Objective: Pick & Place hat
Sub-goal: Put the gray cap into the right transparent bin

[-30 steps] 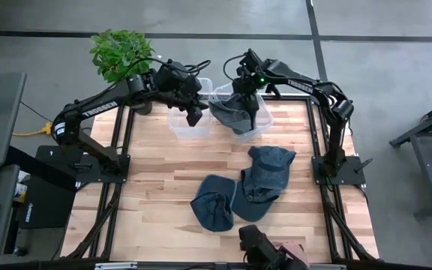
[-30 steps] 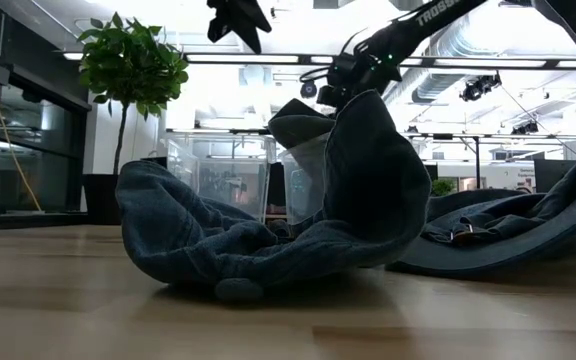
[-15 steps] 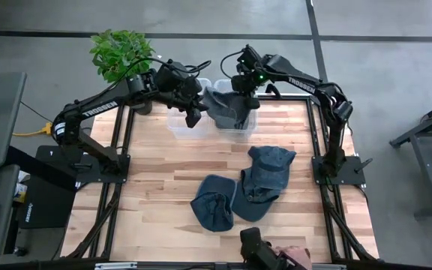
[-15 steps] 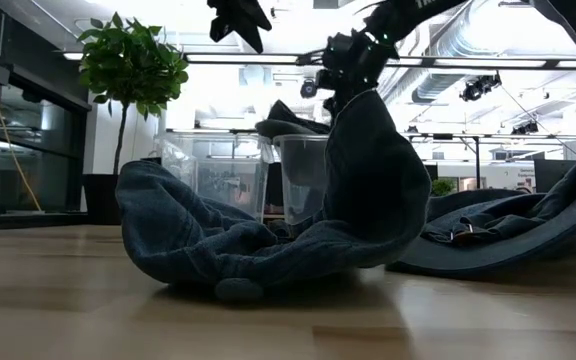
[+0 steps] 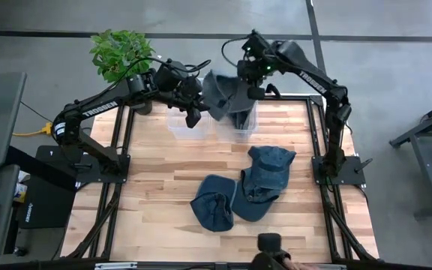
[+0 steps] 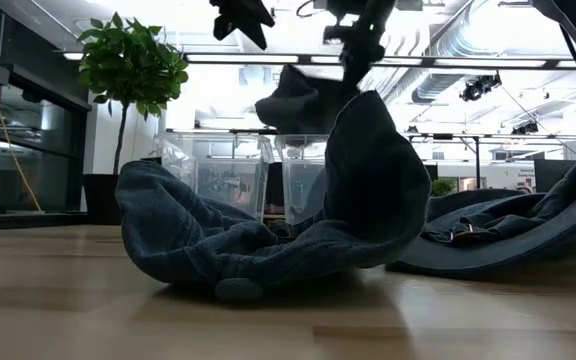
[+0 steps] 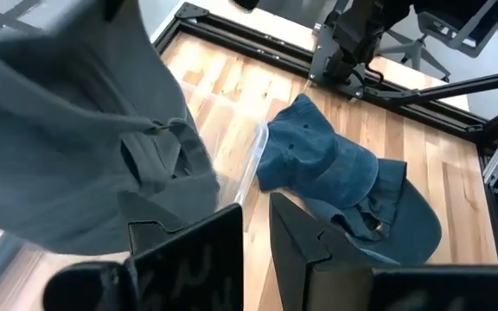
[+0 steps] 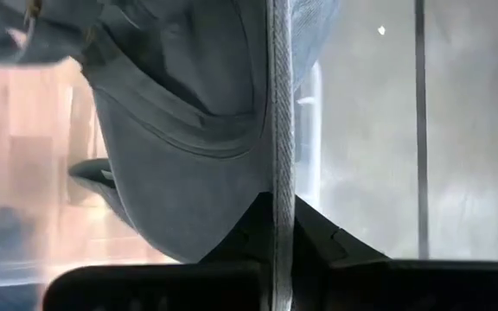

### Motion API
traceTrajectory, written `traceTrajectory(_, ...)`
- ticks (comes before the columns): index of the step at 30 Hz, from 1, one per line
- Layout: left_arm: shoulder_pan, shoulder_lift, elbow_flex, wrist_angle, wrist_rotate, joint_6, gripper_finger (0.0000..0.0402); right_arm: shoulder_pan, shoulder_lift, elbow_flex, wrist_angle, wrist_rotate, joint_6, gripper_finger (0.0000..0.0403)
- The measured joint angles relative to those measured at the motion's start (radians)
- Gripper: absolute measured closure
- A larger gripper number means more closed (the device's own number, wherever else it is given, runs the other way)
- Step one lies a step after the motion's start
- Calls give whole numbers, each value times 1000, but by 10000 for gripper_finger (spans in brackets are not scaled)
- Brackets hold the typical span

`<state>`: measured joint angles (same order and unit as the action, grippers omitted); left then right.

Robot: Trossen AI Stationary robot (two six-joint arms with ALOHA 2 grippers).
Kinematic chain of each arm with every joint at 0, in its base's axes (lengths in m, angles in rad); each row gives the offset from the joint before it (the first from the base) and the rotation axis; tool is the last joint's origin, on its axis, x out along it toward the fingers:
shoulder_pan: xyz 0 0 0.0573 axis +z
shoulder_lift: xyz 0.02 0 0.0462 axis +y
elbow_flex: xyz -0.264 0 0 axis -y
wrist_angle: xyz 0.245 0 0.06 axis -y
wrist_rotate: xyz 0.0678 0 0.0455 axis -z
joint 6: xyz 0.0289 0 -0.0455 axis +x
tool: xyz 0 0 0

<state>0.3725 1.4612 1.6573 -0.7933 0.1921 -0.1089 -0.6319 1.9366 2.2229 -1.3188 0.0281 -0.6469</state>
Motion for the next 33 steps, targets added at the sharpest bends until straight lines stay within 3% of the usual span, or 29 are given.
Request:
traceTrajectory(5, 0, 0, 0, 38, 16, 0, 402, 2, -2, 136, -136, 36, 144, 397)
traceTrajectory(12, 0, 0, 0, 42, 34, 36, 402, 6, -46, 106, -257, 37, 296, 397)
traceTrajectory(26, 0, 12, 1, 2, -63, 84, 402, 16, -44, 111, -252, -17, 527, 397)
traceTrajectory(33, 0, 47, 0, -21, -74, 86, 402, 10, -44, -2, -252, -37, 605, 397)
